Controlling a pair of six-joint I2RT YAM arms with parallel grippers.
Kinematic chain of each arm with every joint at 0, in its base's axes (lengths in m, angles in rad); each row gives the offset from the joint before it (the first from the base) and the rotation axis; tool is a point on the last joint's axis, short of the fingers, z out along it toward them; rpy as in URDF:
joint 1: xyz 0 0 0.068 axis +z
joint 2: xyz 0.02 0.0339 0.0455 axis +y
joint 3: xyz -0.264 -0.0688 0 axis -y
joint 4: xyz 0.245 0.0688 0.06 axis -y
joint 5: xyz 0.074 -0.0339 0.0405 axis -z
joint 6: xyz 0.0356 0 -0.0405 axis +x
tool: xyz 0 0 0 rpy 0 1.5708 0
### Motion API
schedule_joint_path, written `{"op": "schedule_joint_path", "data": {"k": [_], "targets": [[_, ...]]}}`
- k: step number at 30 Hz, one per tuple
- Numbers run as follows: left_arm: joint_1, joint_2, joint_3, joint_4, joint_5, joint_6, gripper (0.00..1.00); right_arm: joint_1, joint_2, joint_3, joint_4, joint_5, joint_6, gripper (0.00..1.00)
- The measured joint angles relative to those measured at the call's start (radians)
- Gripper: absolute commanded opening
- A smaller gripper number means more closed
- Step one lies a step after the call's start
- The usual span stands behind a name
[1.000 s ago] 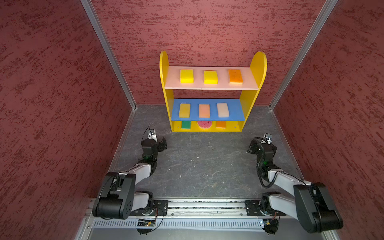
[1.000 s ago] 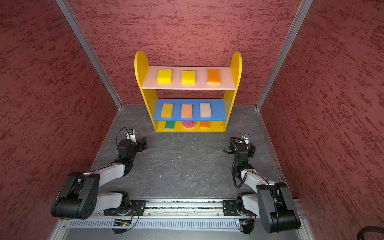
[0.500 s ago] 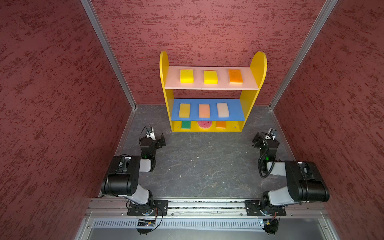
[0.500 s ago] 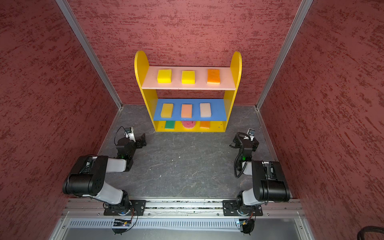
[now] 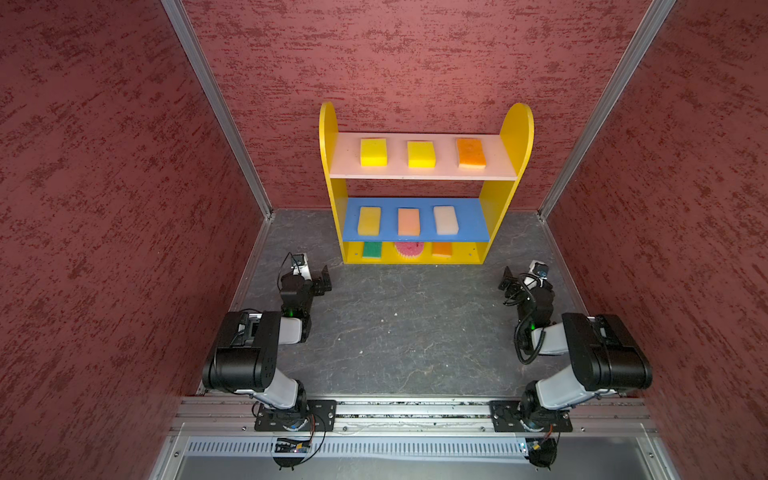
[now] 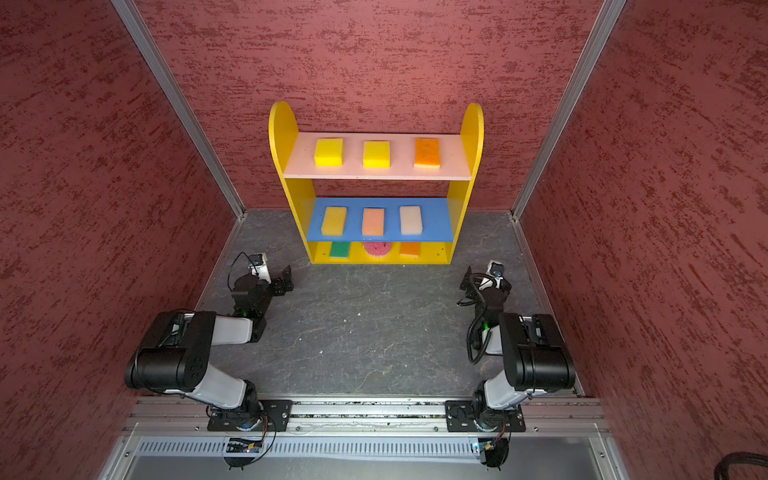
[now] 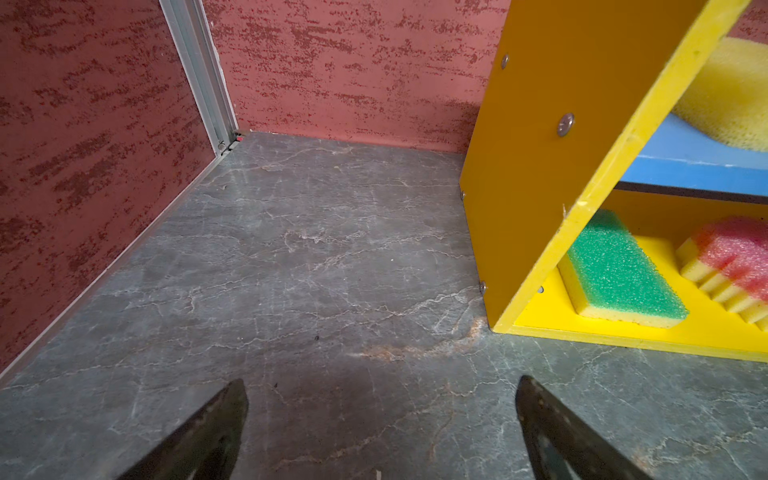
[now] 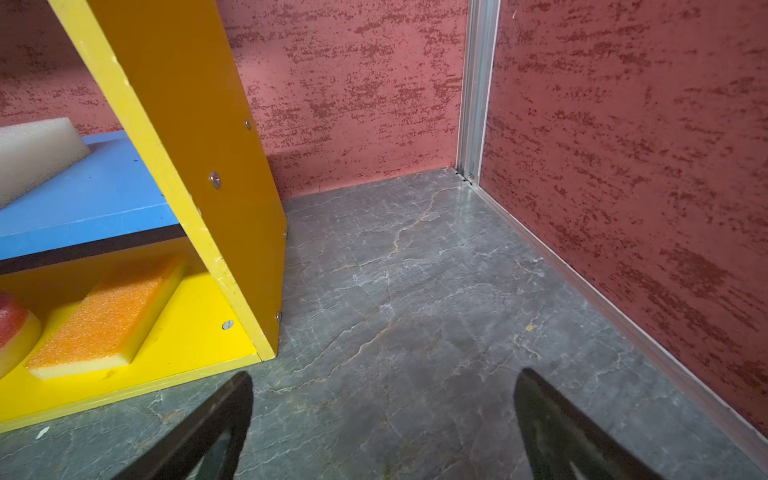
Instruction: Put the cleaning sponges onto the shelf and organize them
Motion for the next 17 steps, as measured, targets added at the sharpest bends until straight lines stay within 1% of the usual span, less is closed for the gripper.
{"op": "schedule_joint_path", "data": {"k": [17], "targets": [[0.0,0.0,0.0,0.0,0.003,-0.003,1.0,0.001,0.0,0.025,-0.01,-0.019,-0.018,0.99]]}}
